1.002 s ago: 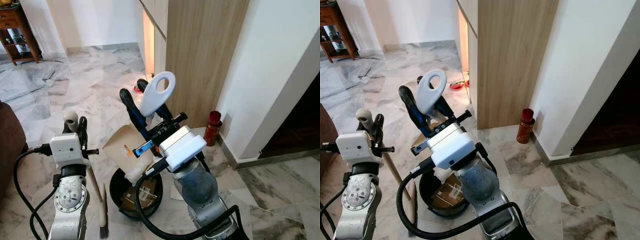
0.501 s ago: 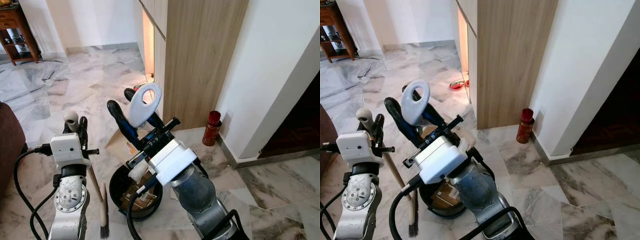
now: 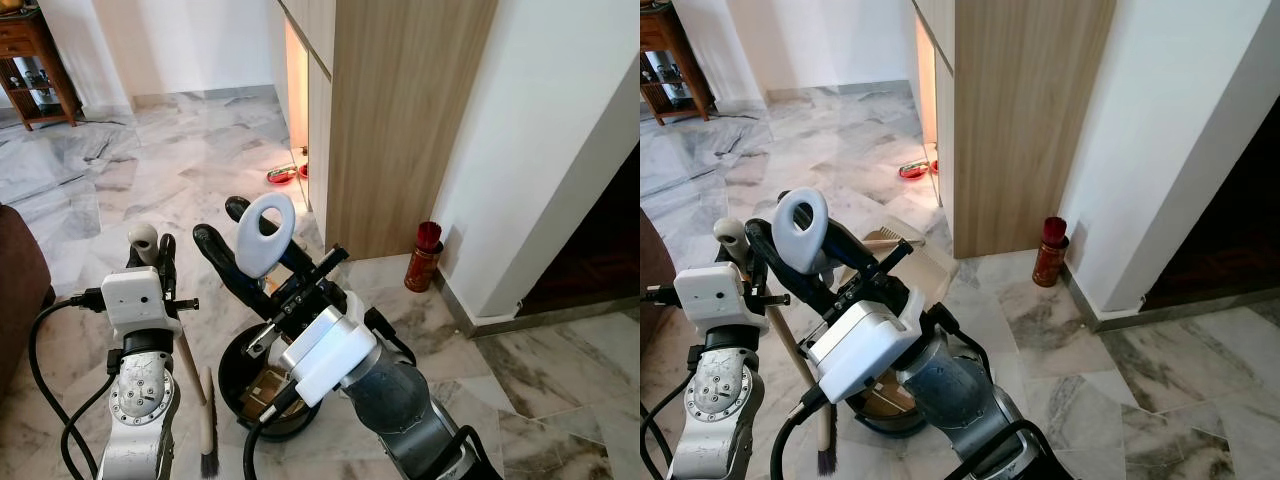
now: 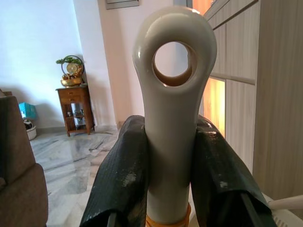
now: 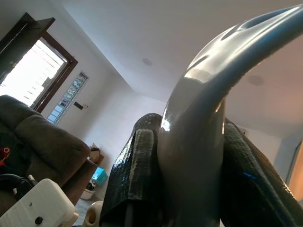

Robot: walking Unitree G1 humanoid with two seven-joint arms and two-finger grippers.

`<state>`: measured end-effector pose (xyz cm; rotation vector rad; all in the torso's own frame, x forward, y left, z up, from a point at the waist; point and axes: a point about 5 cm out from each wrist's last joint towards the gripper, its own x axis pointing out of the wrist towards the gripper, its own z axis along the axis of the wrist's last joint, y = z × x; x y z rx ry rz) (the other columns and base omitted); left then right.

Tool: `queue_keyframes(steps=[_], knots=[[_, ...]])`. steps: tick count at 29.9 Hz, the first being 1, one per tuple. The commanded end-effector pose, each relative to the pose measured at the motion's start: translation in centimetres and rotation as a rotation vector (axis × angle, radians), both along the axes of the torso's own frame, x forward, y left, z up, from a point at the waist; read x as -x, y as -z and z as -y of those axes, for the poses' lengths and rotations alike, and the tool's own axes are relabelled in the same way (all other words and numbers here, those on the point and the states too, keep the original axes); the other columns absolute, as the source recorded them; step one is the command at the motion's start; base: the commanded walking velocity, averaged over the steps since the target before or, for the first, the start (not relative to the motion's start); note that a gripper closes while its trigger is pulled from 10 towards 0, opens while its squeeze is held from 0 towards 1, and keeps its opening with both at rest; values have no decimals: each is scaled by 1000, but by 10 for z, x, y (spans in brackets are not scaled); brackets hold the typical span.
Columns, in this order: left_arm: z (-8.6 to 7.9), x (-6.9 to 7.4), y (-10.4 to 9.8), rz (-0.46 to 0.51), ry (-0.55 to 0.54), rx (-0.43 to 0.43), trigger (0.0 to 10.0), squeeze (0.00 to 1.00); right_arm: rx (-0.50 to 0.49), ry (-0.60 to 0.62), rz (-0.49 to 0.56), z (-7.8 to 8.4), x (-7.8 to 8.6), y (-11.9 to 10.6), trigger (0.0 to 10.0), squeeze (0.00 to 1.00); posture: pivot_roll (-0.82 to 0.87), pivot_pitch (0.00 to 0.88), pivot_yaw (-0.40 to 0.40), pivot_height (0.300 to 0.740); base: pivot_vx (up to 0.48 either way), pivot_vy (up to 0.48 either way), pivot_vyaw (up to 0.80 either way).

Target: Sweep floor

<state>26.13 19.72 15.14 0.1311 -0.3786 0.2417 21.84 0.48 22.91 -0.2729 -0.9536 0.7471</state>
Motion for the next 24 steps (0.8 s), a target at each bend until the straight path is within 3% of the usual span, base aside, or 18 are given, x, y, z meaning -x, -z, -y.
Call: queue_keyframes(steps=[1, 9, 12, 14, 19, 21, 22, 24], knots=[[3, -3, -12, 62, 15, -23, 10000, 0, -34, -35, 57, -1, 6, -13, 10000, 0, 112, 0, 13, 740, 0, 0, 0], [3, -3, -12, 63, 15, -23, 10000, 0, -61, 36, 34, 6, -6, -14, 10000, 0, 113, 0, 12, 740, 0, 0, 0], [3, -3, -12, 64, 15, -23, 10000, 0, -34, 140, 53, 16, -17, -11, 10000, 0, 104, 0, 12, 740, 0, 0, 0], [3, -2, -10, 59, 19, -26, 10000, 0, -14, 318, 24, 42, -40, -5, 10000, 0, 105, 0, 13, 740, 0, 0, 0], [3, -1, -10, 56, 26, -27, 10000, 0, 2, 450, 5, 66, -53, 1, 10000, 0, 102, 0, 14, 740, 0, 0, 0], [3, 2, -7, 39, 35, -36, 10000, 0, -2, 618, -61, 97, -65, 13, 10000, 0, 102, 0, 17, 740, 0, 0, 0], [3, 2, -7, 39, 35, -36, 10000, 0, -2, 618, -61, 97, -65, 13, 10000, 0, 102, 0, 17, 740, 0, 0, 0], [3, 8, -3, 20, 41, -40, 10000, 0, -43, 676, -146, 119, -68, 23, 10000, 0, 100, 0, 19, 740, 0, 0, 0]])
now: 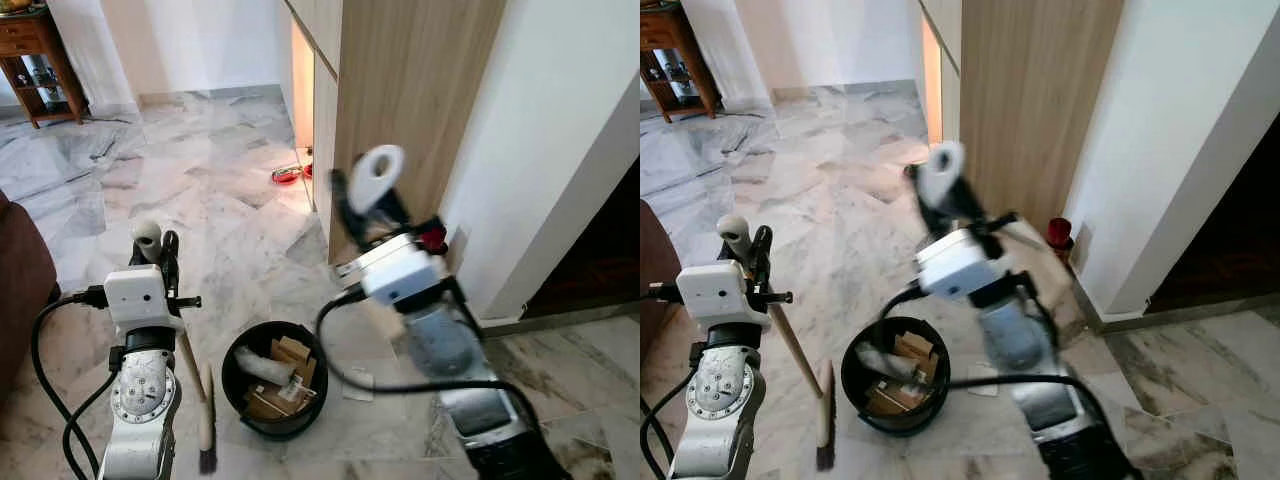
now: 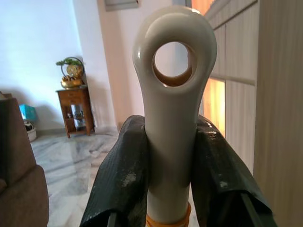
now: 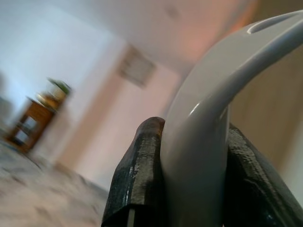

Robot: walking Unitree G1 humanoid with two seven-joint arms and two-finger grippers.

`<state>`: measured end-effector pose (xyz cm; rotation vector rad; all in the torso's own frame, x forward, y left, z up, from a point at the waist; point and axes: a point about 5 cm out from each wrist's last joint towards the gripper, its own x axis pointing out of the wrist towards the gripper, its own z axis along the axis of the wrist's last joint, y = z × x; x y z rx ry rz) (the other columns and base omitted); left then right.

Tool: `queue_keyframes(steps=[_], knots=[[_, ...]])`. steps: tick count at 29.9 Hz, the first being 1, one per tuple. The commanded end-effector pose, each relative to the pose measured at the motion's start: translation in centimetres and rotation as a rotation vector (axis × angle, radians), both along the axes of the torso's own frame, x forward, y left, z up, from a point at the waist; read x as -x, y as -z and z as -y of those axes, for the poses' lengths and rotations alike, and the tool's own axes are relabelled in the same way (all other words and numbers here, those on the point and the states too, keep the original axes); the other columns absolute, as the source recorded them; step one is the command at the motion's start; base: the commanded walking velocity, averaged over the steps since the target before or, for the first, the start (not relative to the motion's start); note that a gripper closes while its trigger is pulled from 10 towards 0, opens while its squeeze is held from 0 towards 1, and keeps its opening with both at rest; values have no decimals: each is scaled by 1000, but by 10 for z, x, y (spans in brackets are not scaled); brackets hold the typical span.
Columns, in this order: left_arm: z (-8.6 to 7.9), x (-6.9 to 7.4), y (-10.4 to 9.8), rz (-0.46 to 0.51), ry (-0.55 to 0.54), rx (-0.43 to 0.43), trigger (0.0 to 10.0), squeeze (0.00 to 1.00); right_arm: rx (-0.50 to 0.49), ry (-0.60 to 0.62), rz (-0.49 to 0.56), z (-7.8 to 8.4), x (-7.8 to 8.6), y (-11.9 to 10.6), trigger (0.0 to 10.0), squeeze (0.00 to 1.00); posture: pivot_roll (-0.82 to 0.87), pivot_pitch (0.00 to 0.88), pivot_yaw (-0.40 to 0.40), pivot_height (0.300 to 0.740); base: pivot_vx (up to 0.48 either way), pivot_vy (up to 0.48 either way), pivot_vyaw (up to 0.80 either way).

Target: Sweep floor

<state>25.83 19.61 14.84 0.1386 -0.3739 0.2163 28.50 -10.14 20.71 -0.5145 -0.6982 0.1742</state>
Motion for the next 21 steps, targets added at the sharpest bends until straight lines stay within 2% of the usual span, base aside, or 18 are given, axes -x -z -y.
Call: queue_keyframes(steps=[1, 2, 9, 10, 18, 20, 21], knots=[[1, 5, -6, 28, 19, -29, 10000, 0, -62, 37, -19, 12, -1, 1, 10000, 0, 100, 0, 19, 740, 0, 0, 0], [0, 9, -3, 13, 19, -33, 10000, 0, -84, 69, -45, 22, -1, 7, 10000, 0, 100, 0, 20, 740, 0, 0, 0], [-5, 21, 6, -28, 1, -43, 10000, 0, -107, 183, -111, 51, -1, 28, 10000, 0, 104, 0, 21, 740, 0, 0, 0], [-8, 23, 7, -33, -6, -43, 10000, 0, -140, 204, -130, 58, -3, 32, 10000, 0, 106, 0, 23, 740, 0, 0, 0], [-15, 24, 7, -41, -29, -5, 10000, 0, -181, 225, -179, 69, -11, 40, 10000, 0, 107, 0, 26, 740, 0, 0, 0], [-15, 25, 11, -50, -38, 21, 10000, 0, -224, 210, -210, 68, -14, 43, 10000, 0, 105, 0, 25, 740, 0, 0, 0], [-16, 25, 13, -61, -49, 19, 10000, 0, -275, 227, -236, 69, -17, 44, 10000, 0, 100, 0, 33, 740, 0, 0, 0]])
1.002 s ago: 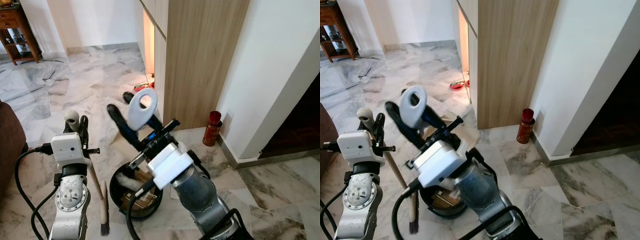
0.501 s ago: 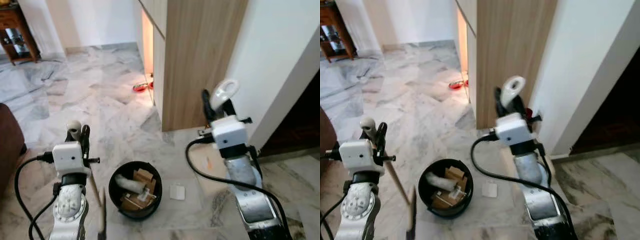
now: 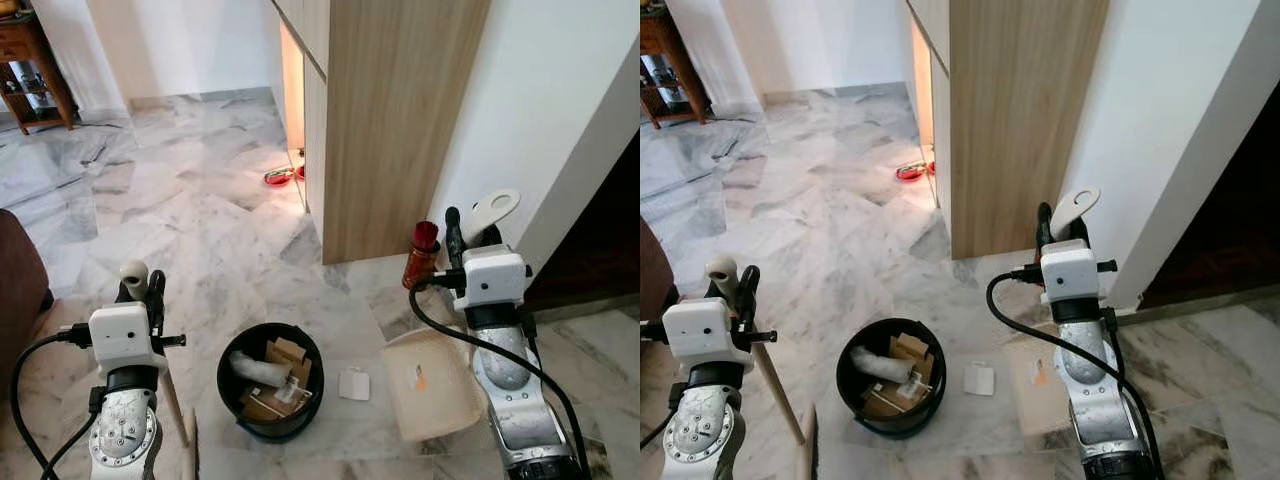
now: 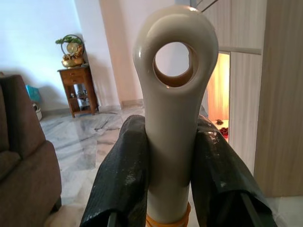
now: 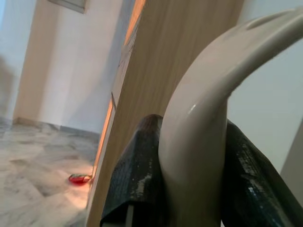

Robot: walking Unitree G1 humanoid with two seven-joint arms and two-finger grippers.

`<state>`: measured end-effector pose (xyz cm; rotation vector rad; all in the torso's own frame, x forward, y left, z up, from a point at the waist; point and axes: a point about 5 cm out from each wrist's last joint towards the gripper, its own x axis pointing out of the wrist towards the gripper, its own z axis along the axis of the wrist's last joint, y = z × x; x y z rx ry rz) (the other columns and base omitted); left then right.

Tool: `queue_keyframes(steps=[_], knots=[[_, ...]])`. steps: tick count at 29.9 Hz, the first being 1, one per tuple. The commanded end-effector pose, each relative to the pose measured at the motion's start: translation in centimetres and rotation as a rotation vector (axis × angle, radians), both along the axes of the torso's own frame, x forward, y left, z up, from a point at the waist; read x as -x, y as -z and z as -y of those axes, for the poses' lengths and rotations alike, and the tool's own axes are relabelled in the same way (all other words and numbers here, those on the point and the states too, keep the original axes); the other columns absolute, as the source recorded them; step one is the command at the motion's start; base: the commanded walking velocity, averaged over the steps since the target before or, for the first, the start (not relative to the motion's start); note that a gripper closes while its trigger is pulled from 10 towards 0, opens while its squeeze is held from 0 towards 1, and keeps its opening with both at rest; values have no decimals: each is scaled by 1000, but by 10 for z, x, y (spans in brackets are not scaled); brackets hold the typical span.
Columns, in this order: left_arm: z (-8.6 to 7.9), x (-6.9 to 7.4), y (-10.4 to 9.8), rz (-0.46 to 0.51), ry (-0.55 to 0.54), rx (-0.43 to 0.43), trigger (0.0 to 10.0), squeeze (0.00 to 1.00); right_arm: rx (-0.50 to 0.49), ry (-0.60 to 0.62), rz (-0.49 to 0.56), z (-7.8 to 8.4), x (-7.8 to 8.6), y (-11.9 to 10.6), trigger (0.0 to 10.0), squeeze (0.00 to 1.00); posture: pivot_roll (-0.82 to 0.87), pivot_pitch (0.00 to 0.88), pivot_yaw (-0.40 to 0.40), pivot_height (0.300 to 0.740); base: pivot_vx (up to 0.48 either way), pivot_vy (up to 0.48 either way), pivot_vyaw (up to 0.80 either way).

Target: Sweep floor

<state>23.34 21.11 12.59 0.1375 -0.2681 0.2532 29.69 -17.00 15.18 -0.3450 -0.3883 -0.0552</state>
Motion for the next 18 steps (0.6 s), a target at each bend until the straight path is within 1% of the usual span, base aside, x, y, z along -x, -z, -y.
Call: queue_keyframes(steps=[1, 3, 7, 10, 18], knots=[[-1, 1, -8, 35, -11, 2, 10000, 0, -87, 10, 27, 0, -6, -10, 10000, 0, 100, 0, 33, 740, 0, 0, 0], [0, 2, -8, 31, -6, 4, 10000, 0, -128, 13, 22, -2, -7, -10, 10000, 0, 104, 0, 38, 740, 0, 0, 0], [0, 2, -5, 15, -5, 3, 10000, 0, -112, 2, 29, -3, -9, -11, 10000, 0, 108, 0, 36, 740, 0, 0, 0], [0, 3, -6, 17, -6, 8, 10000, 0, -111, -1, 48, -3, -13, -17, 10000, 0, 106, 0, 32, 740, 0, 0, 0], [1, 3, -7, 26, -6, 16, 10000, 0, -107, -4, 55, 0, -15, -19, 10000, 0, 107, 0, 27, 740, 0, 0, 0]])
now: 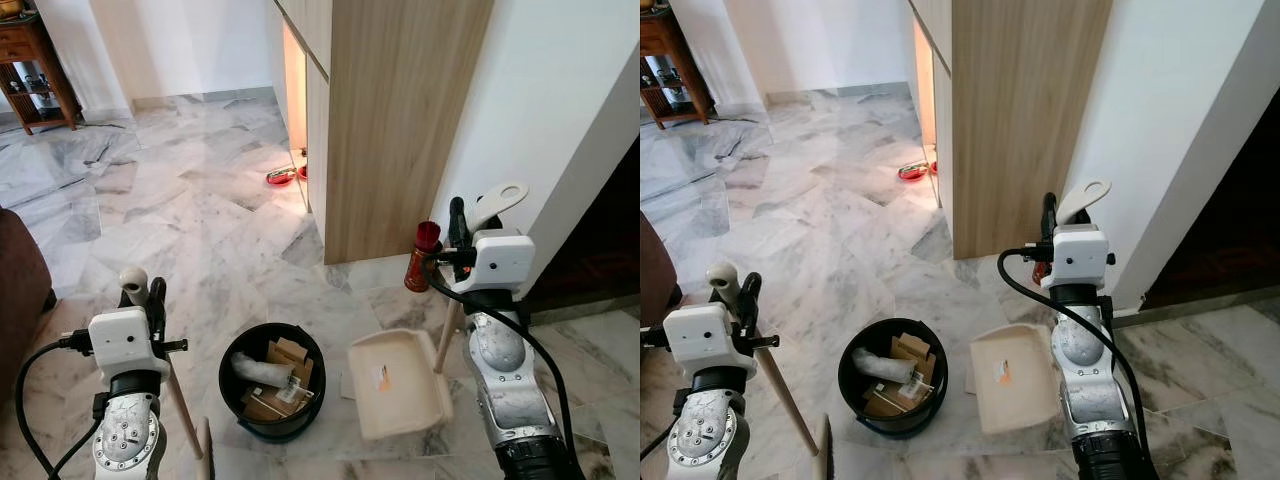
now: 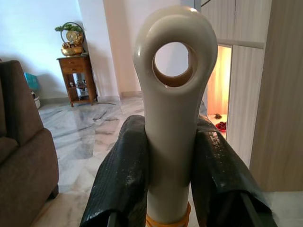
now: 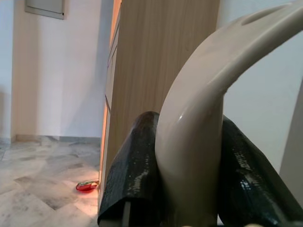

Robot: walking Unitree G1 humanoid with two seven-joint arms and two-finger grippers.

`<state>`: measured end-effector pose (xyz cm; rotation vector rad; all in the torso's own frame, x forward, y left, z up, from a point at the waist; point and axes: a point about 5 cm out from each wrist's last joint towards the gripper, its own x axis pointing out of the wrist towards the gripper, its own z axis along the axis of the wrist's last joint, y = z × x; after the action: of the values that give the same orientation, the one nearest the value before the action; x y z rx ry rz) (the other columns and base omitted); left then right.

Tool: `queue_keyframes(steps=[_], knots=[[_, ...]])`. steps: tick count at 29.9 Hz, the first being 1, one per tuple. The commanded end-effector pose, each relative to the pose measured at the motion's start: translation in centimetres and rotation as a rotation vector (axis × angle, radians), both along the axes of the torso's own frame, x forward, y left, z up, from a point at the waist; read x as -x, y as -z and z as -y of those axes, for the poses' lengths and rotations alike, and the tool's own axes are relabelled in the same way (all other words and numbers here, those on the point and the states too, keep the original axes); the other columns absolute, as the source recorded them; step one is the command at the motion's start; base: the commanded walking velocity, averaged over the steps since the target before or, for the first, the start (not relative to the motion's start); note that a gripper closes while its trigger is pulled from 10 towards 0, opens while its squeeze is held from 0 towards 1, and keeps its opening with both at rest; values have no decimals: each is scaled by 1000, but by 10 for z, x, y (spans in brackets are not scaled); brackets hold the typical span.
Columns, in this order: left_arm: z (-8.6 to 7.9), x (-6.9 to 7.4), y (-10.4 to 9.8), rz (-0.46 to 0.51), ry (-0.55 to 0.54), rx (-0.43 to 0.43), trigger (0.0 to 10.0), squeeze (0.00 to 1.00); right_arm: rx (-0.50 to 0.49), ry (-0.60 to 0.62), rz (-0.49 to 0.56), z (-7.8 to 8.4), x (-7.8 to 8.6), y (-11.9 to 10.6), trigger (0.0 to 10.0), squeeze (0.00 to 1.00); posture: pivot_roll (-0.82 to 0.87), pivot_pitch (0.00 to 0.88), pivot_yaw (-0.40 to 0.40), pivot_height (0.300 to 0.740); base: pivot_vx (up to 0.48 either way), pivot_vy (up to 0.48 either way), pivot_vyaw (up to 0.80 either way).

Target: Sweep floor

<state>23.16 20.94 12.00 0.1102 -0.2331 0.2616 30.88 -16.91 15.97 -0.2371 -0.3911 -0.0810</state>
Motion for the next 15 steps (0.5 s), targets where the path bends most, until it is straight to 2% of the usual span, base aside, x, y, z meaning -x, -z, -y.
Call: queue_keyframes(steps=[1, 8, 15], knots=[[-1, 1, -14, 60, -3, -17, 10000, 0, 2, 8, 50, 1, -3, -11, 10000, 0, 107, 0, 27, 740, 0, 0, 0], [-1, 0, -16, 67, -5, -19, 10000, 0, -28, -21, 46, -8, -4, -10, 10000, 0, 111, 0, 23, 740, 0, 0, 0], [-2, -1, -18, 79, -1, -24, 10000, 0, -40, -36, 32, -8, -3, -5, 10000, 0, 108, 0, 30, 740, 0, 0, 0]])
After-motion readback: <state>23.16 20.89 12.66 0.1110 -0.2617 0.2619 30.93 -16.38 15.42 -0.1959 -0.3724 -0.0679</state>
